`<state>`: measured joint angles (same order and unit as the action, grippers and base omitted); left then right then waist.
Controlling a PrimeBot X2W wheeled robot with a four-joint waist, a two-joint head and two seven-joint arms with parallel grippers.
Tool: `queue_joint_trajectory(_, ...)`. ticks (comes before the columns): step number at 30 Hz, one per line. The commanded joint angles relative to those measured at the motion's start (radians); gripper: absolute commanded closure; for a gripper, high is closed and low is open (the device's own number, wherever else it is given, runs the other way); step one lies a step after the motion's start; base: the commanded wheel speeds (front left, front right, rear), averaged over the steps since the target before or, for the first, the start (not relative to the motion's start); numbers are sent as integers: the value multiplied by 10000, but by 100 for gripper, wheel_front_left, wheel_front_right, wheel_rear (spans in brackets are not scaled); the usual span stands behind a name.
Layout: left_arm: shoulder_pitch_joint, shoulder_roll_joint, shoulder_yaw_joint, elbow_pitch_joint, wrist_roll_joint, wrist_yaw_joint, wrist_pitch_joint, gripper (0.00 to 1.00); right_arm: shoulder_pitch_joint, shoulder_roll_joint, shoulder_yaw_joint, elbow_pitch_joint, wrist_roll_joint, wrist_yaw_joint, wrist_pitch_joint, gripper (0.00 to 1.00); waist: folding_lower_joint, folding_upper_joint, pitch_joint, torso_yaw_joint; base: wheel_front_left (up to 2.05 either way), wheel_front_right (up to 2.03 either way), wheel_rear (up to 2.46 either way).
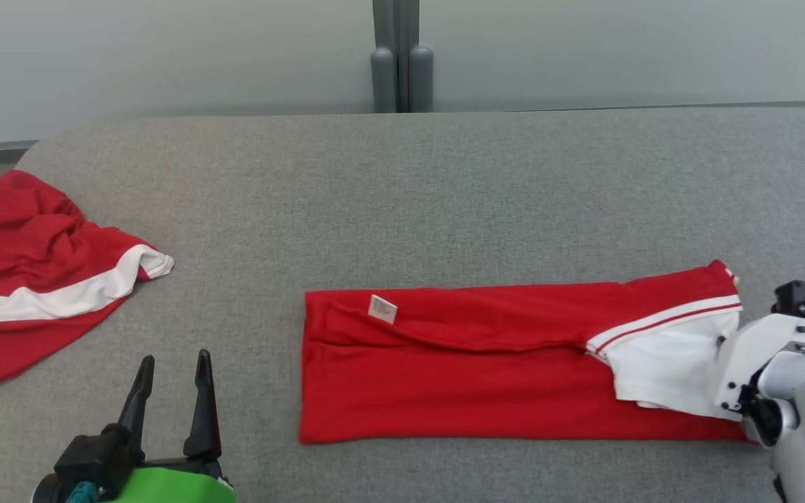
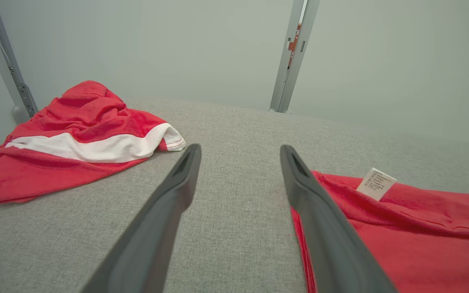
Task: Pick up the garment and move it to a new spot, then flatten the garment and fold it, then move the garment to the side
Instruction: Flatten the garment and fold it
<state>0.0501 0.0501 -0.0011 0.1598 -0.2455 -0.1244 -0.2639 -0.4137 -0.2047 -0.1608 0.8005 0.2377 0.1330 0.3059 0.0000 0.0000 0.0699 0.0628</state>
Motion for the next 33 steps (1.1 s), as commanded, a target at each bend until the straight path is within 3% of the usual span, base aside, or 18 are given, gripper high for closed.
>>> queue_joint_trajectory(1,-118,14,91,-63,-59,-14,-2,0,-77,-284,-289,23,-161,-41,-143,100,0,0,-69,-137,0,0,0)
queue_joint_trajectory(11,114,15,157,-83,-191,44,-2,0,-24,-1349,-1888,-620,-1573,-35,5,100,0,0,-347,-592,0,0,0)
queue_joint_trajectory(16,274,17,161,73,-340,121,-2,0,315,-1284,-2178,-1358,-2178,-33,362,100,0,0,-718,-711,0,0,0)
queue_joint_trajectory(21,-52,18,295,622,-342,179,-2,0,683,-613,-1402,-2267,-2033,-30,785,100,0,0,-1035,-794,0,0,0)
queue_joint_trajectory(26,-365,18,298,1083,-256,197,0,0,880,138,97,-2848,-1678,-29,1112,100,0,0,-1345,-869,0,0,0)
queue_joint_trajectory(33,-574,20,2,1419,-400,137,-2,0,562,1161,2194,-2534,-1118,-26,1206,100,0,0,-1502,-798,0,0,0)
